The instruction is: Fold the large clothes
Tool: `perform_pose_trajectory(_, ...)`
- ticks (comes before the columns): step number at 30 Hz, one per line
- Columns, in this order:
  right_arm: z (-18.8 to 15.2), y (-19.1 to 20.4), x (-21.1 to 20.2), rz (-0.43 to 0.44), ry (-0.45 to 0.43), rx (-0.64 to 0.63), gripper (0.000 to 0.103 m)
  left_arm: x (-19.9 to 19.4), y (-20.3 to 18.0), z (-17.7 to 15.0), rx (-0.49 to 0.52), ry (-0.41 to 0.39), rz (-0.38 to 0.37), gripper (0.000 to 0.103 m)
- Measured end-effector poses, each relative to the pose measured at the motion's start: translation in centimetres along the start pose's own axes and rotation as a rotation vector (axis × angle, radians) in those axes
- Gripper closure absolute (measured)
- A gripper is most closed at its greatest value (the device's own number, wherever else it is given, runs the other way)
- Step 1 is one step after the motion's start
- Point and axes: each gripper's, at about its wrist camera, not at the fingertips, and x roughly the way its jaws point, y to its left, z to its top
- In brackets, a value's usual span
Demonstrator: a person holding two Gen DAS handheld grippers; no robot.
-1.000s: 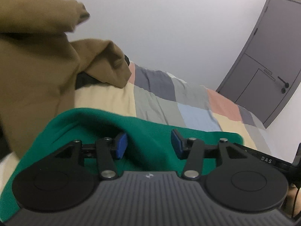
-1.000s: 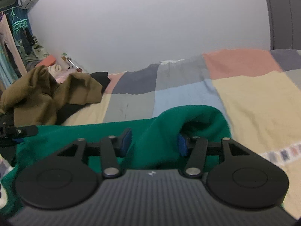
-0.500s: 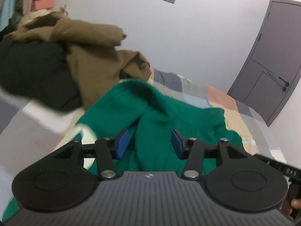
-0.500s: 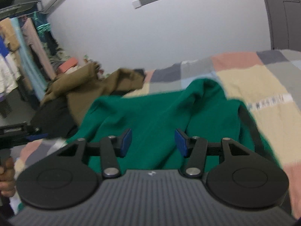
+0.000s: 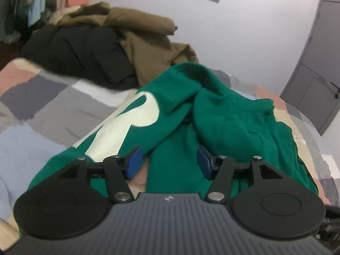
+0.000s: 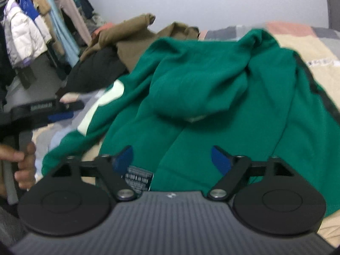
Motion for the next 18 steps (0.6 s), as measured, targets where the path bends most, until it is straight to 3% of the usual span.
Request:
perform_pose_trajectory(10, -2.7, 1.8, 4.4, 0.011, 0.083, -0.167, 0.019, 5.0, 2.2, -1.0, -0.057, 0.071, 0.022, 0.037)
perform_pose_trajectory(15, -3.6, 2.3, 6.8, -0.031, 0.148, -0.257, 0.020, 7.2, 2.8, -1.8, -0.043, 0.102, 0.113, 0.037)
perform_pose_trajectory(18, -4.0, 2.3, 7.3, -0.076, 0.142, -0.292, 0.031, 8.2, 3.8, -2.0, -0.068, 0.105, 0.166, 0.037)
